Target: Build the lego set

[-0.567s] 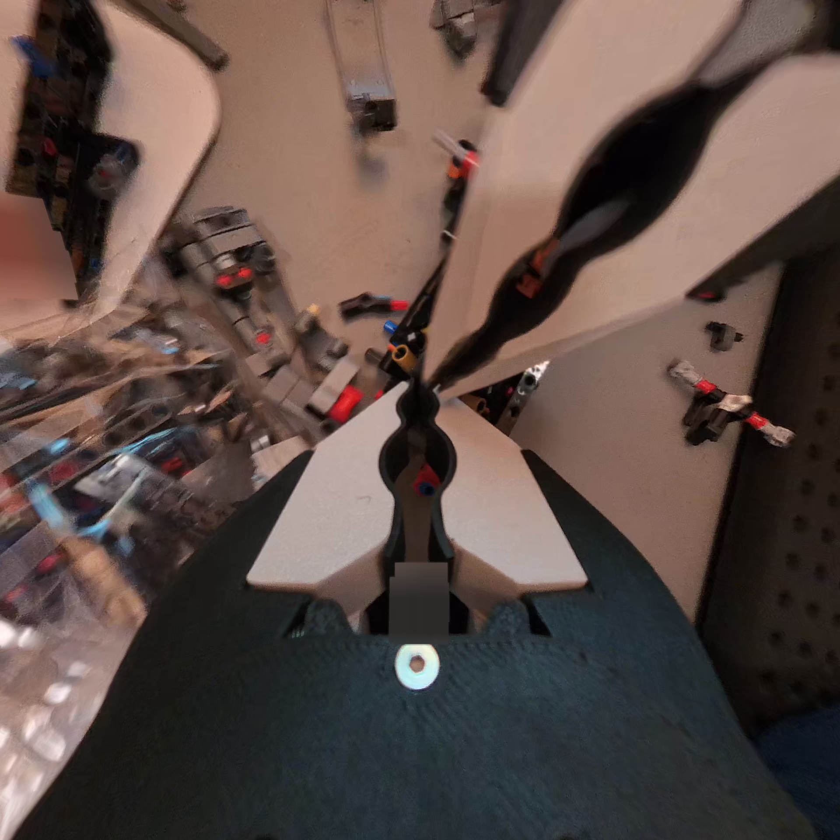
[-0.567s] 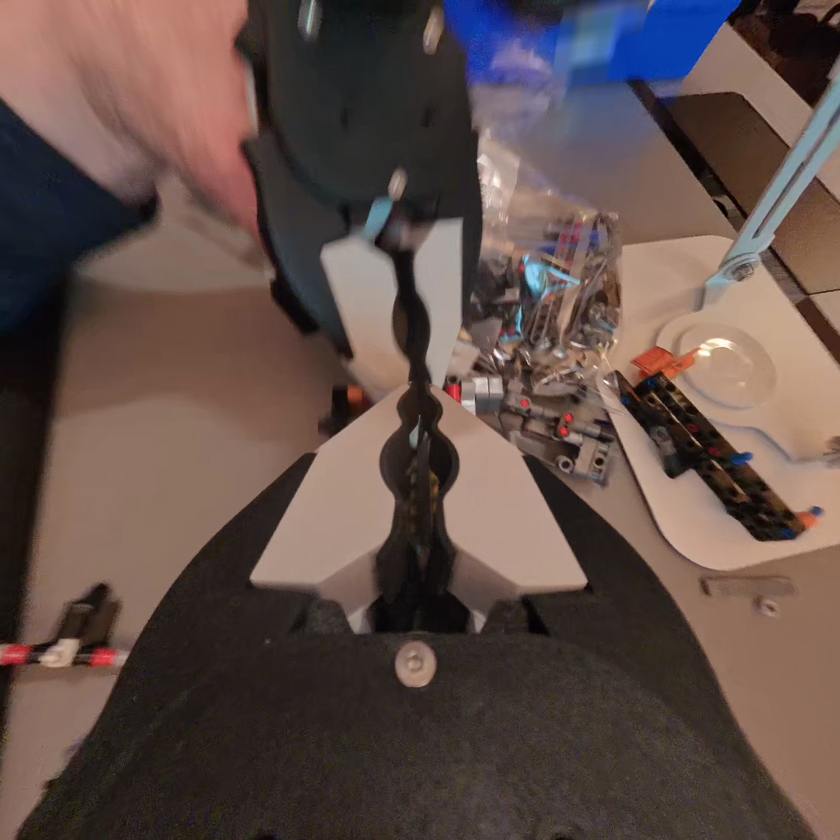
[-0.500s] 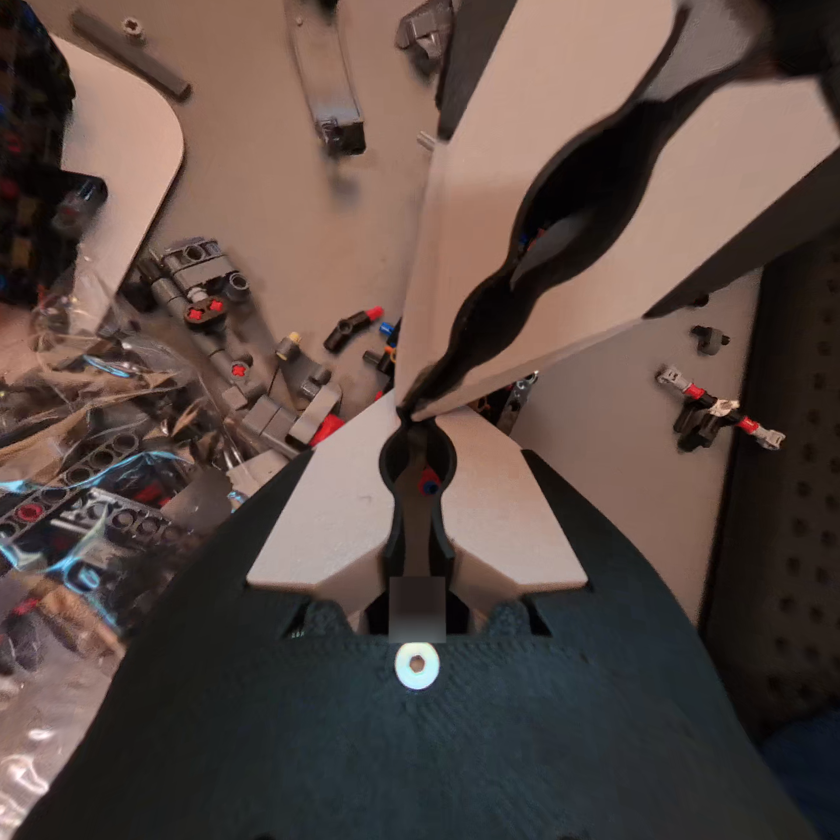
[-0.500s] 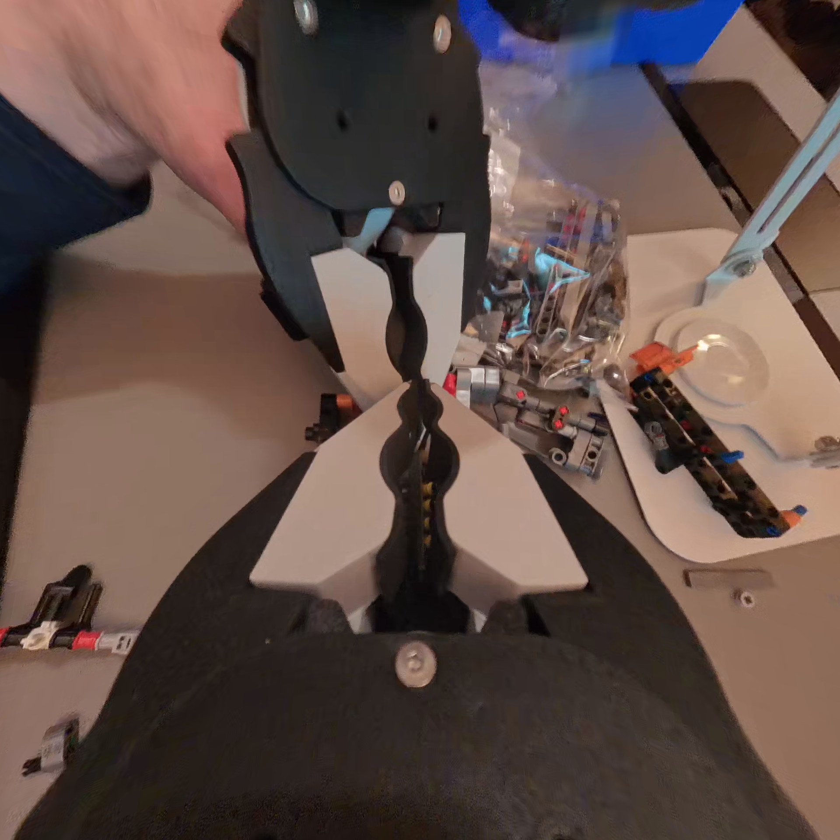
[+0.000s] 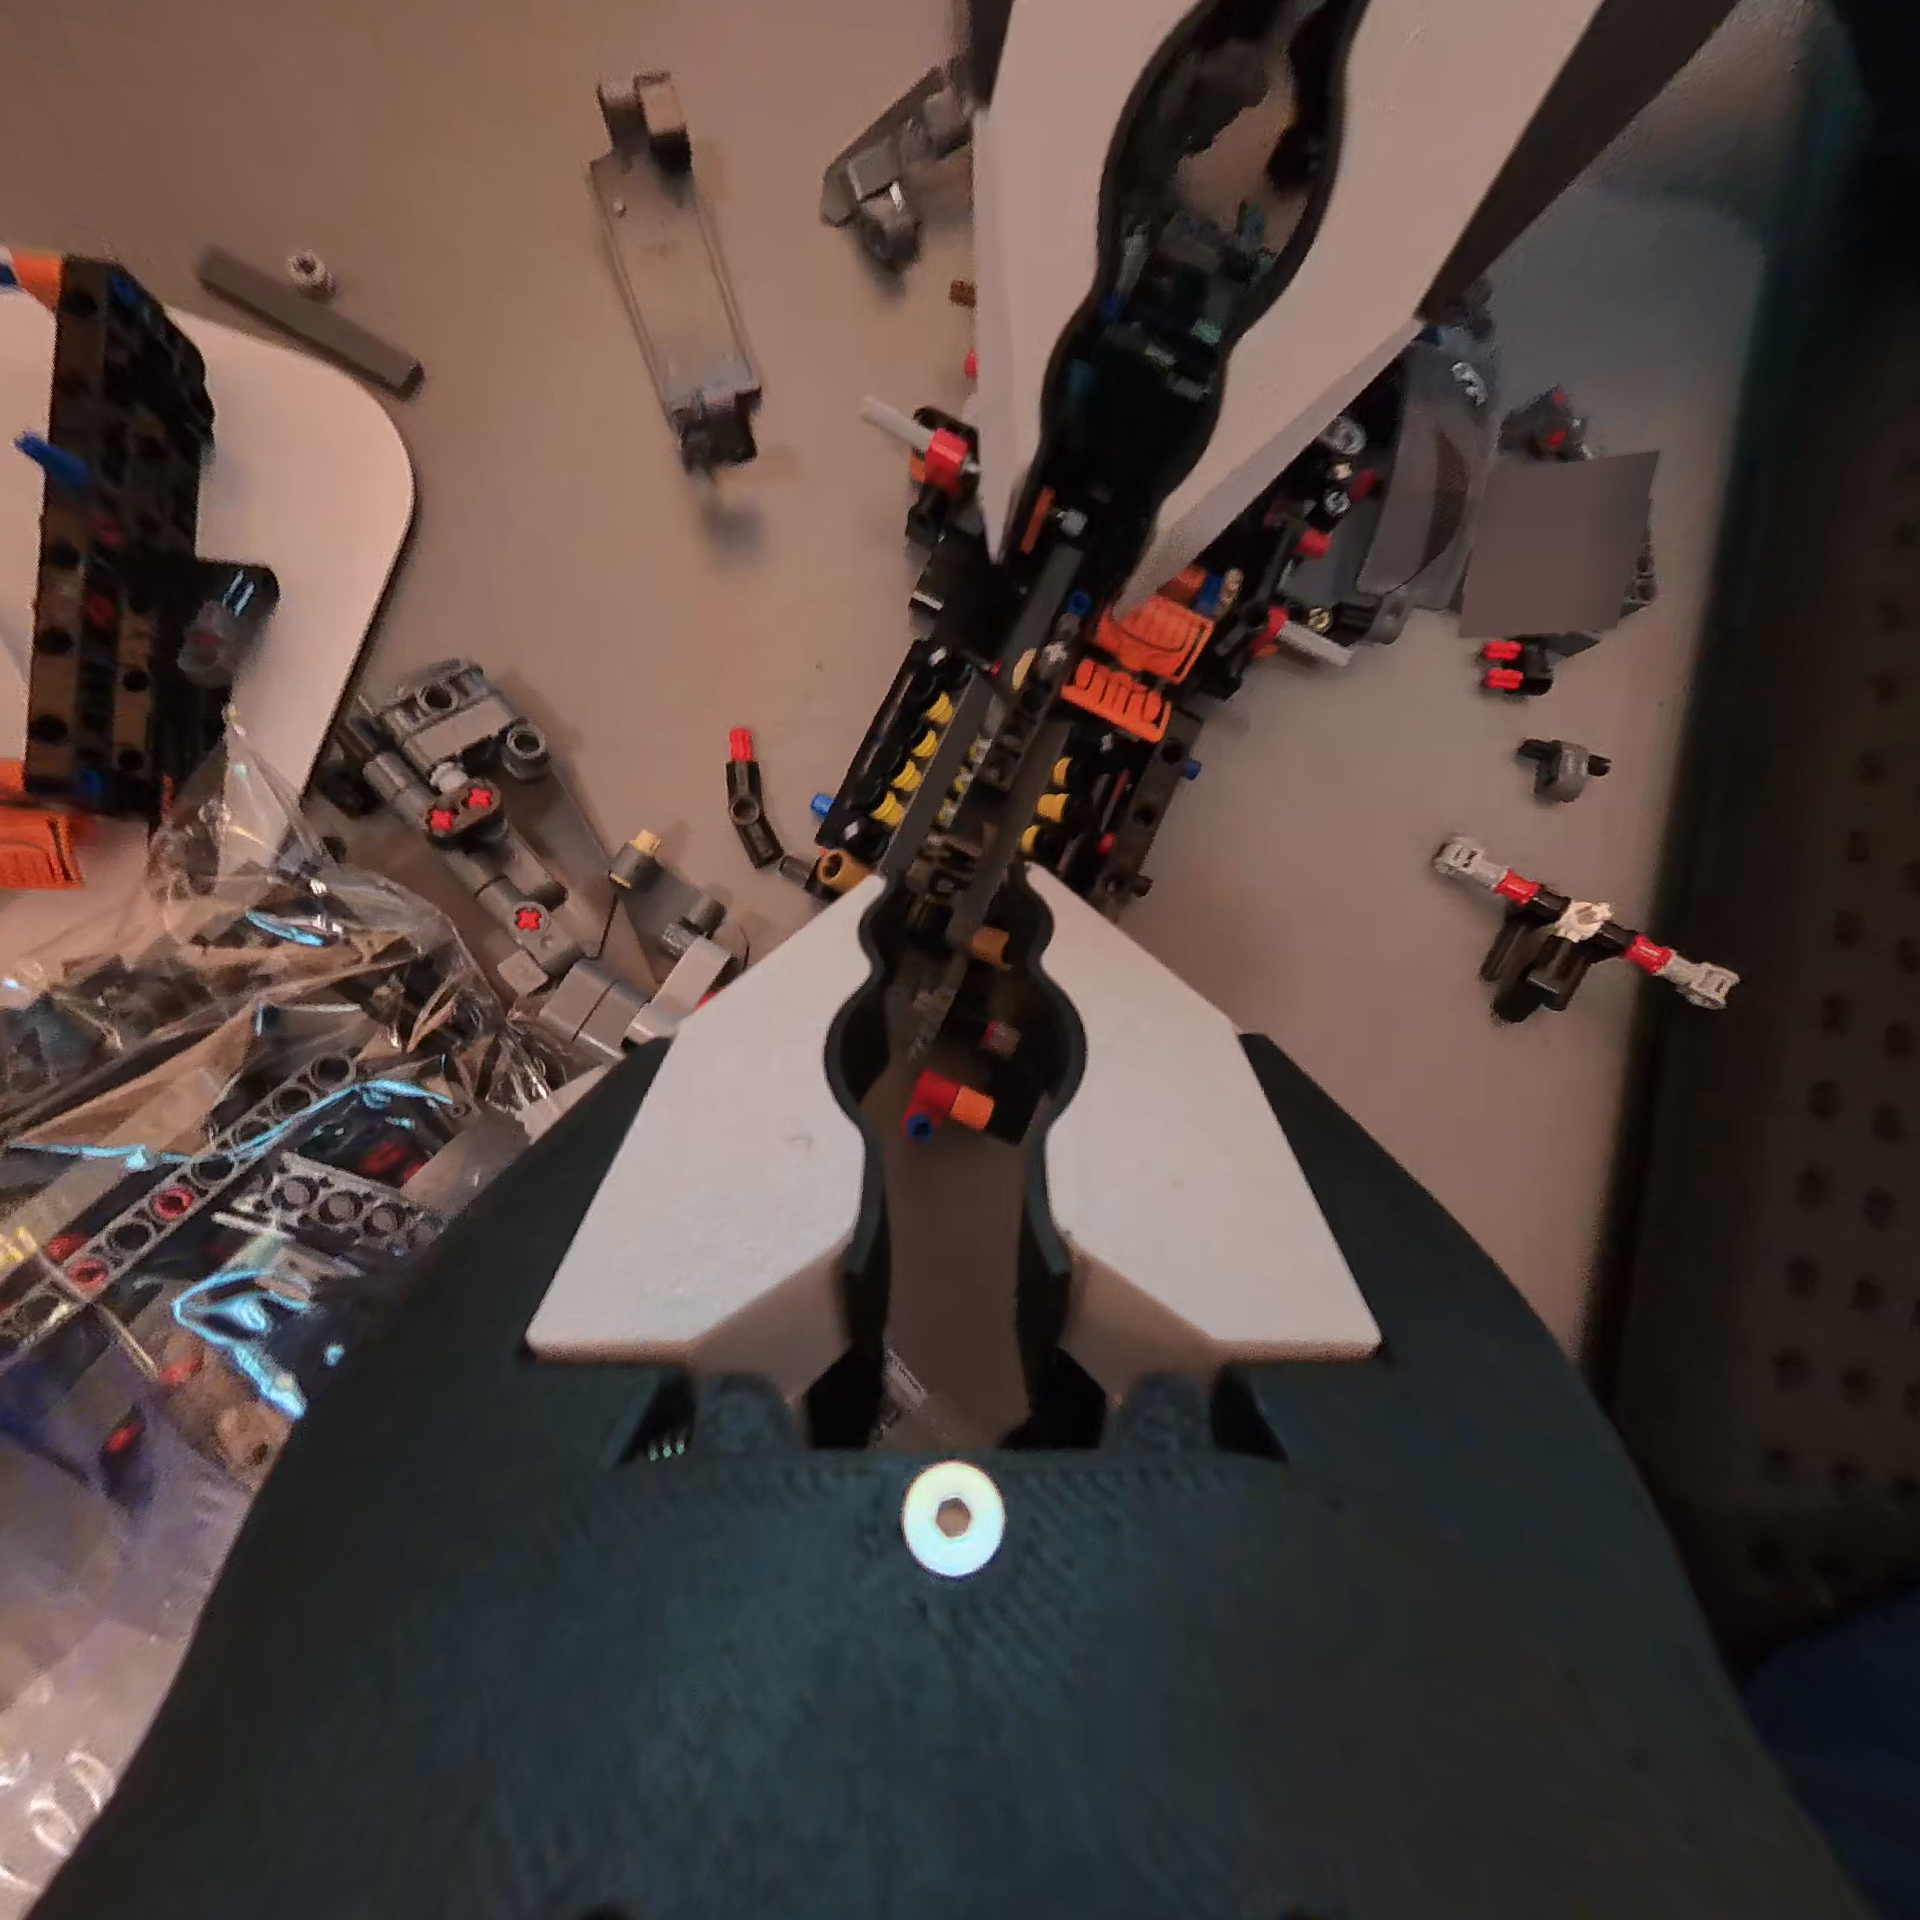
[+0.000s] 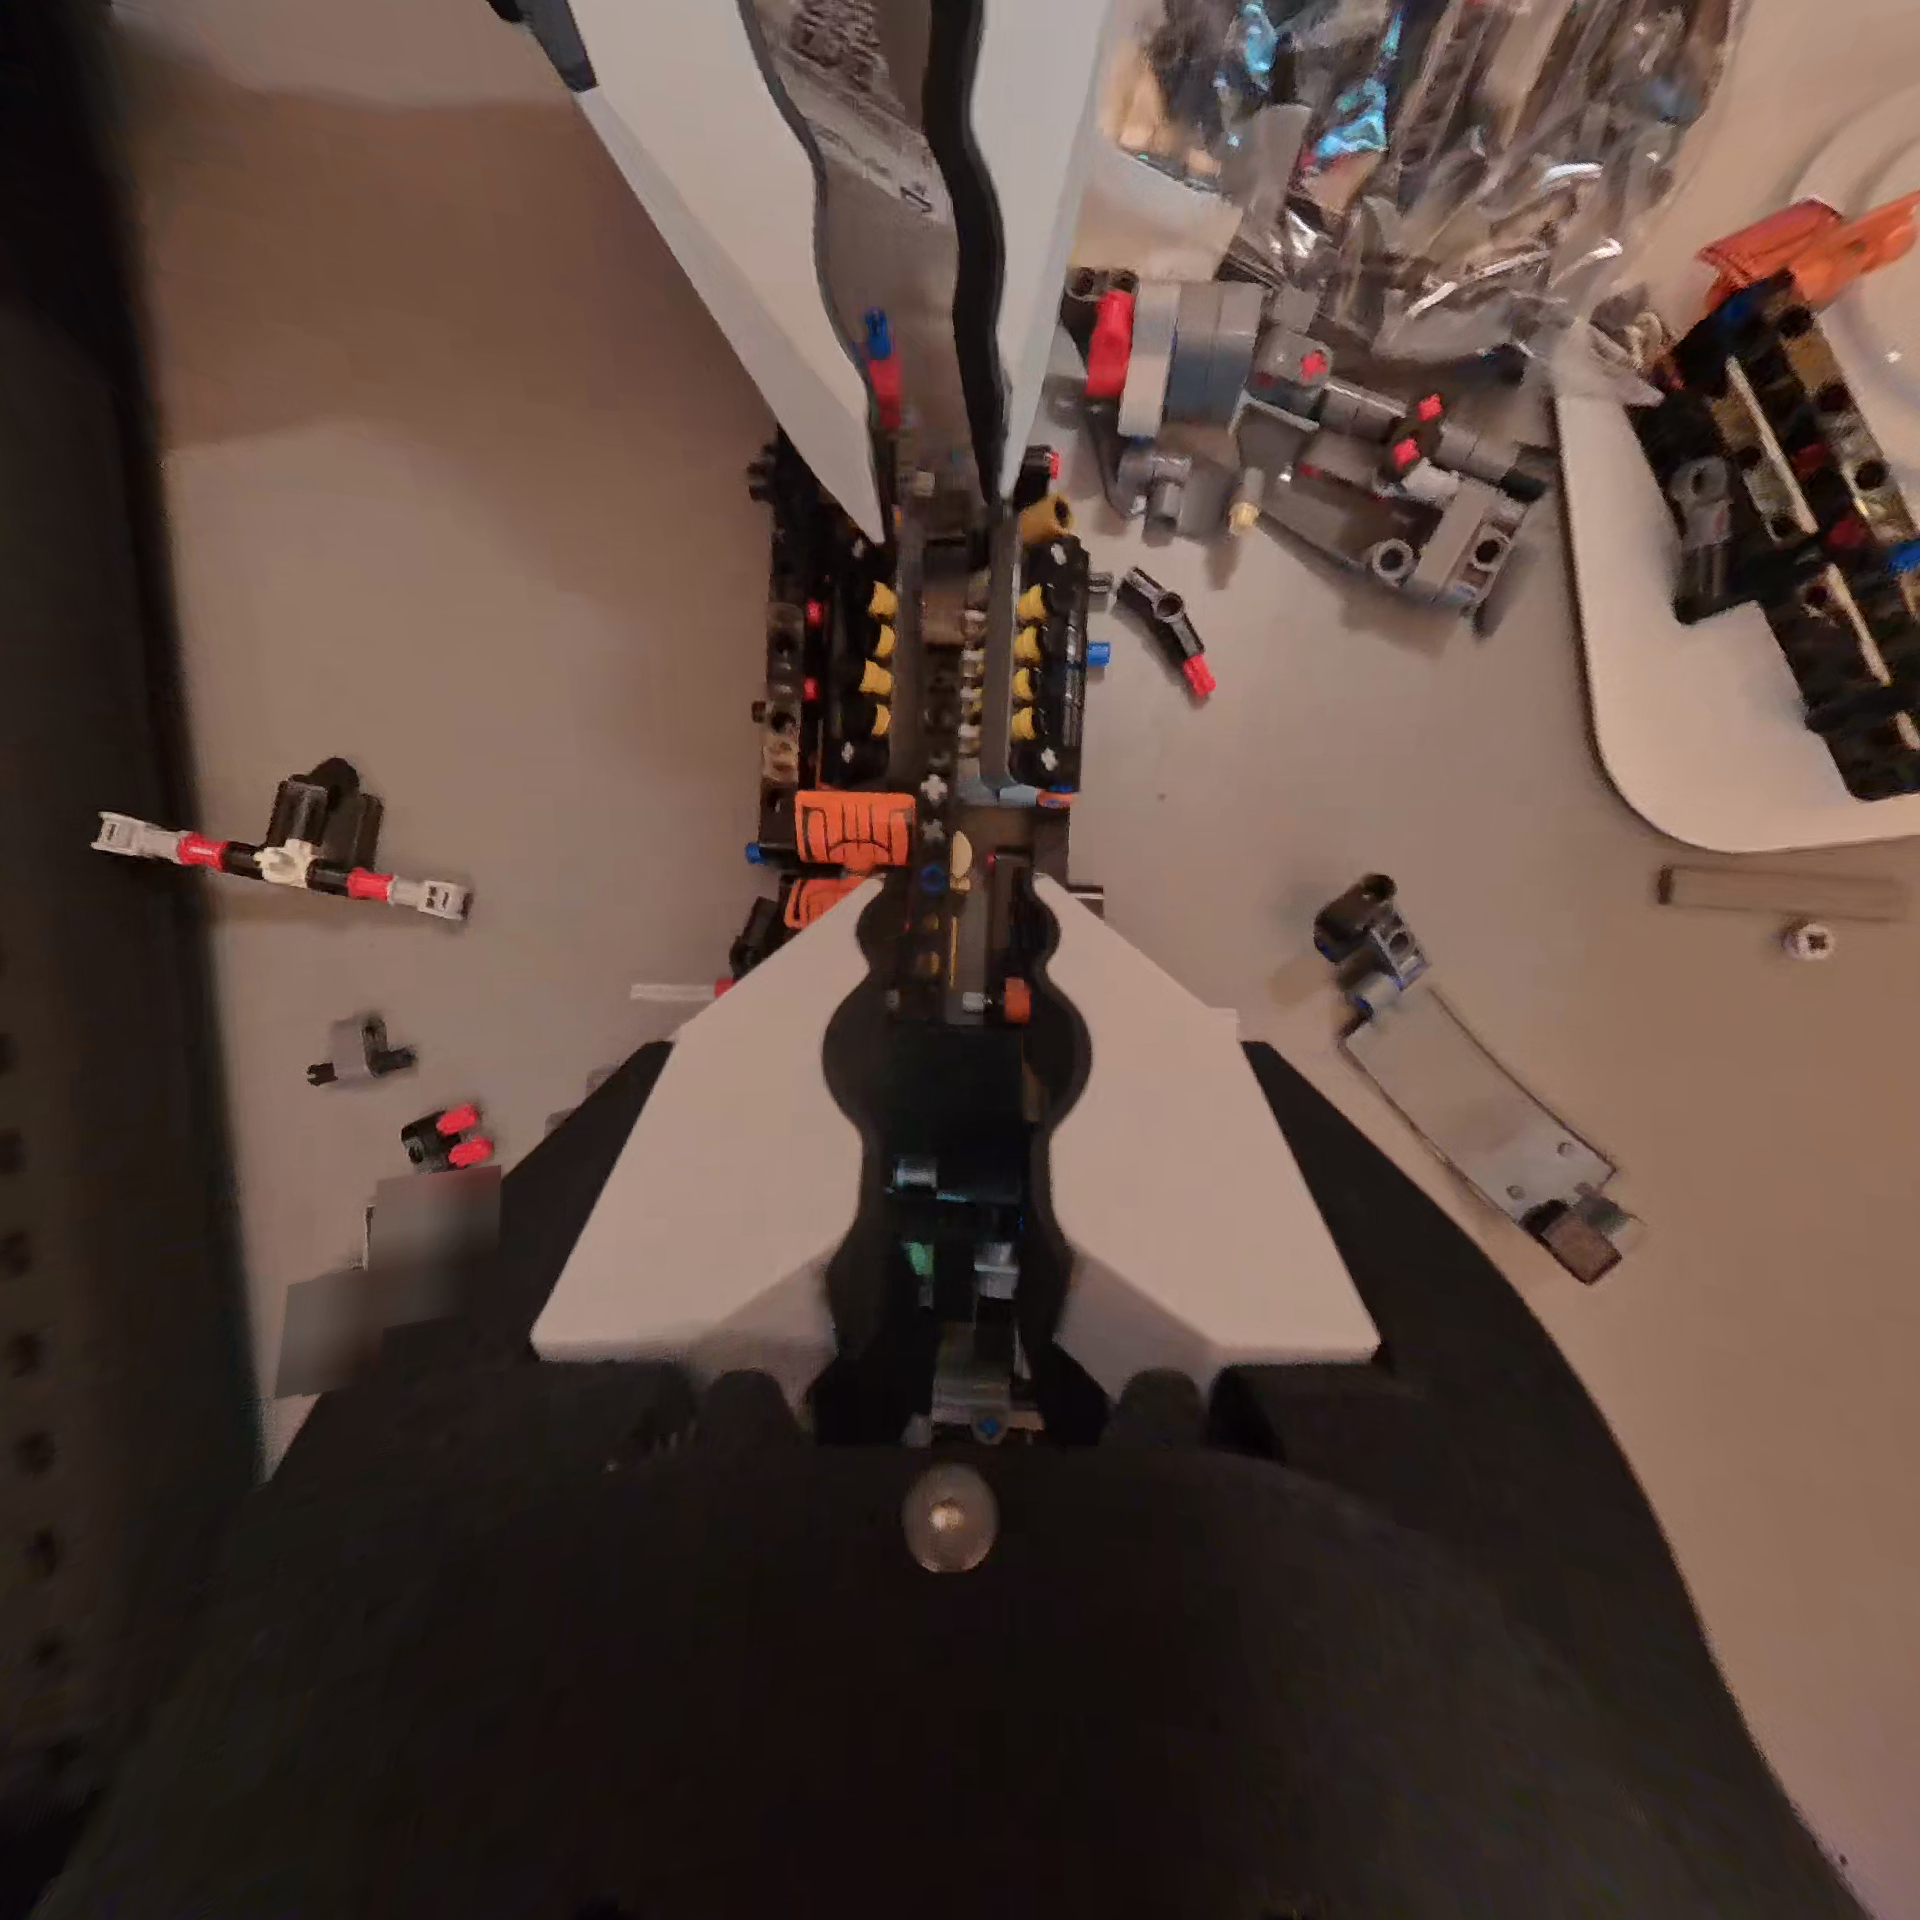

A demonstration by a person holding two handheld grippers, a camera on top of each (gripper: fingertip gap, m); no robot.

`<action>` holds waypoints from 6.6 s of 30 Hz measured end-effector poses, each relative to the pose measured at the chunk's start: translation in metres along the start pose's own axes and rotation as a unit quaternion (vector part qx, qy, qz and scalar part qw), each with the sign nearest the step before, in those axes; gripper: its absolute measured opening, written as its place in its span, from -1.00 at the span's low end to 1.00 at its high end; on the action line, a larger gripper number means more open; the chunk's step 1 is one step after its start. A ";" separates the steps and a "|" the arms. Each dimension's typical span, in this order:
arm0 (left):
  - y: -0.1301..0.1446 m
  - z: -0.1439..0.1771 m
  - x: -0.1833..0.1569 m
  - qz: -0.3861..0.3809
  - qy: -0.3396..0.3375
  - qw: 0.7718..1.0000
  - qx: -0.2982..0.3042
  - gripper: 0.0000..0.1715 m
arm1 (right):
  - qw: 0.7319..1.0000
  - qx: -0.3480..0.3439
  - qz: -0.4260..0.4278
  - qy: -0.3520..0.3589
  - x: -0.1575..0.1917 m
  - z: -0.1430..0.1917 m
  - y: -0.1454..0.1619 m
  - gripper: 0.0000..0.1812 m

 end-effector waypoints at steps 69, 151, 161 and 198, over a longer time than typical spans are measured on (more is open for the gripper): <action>0.008 -0.009 -0.007 -0.076 -0.039 0.995 0.057 -0.94 | 0.995 -0.093 -0.027 -0.016 -0.004 -0.011 -0.015 -0.95; -0.019 0.007 -0.009 -0.117 -0.112 0.986 -0.029 -0.94 | 0.988 -0.038 -0.140 -0.044 -0.011 -0.009 -0.011 -0.98; 0.000 -0.012 -0.023 -0.099 -0.054 0.993 0.033 -0.91 | 0.989 -0.043 -0.129 -0.062 -0.006 -0.004 -0.010 -0.87; 0.000 -0.021 -0.022 -0.097 -0.040 0.994 0.031 -0.95 | 0.978 -0.063 -0.172 -0.097 -0.008 0.000 -0.009 -0.93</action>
Point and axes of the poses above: each gripper's, where its closed fingertips meet, z back along the fingers, y out of its underside, x = y × z across the jaws, the point moved 2 cm from there along z, back along the fingers, and after that the axes turned 1 degree about y, right-handed, at the moved point
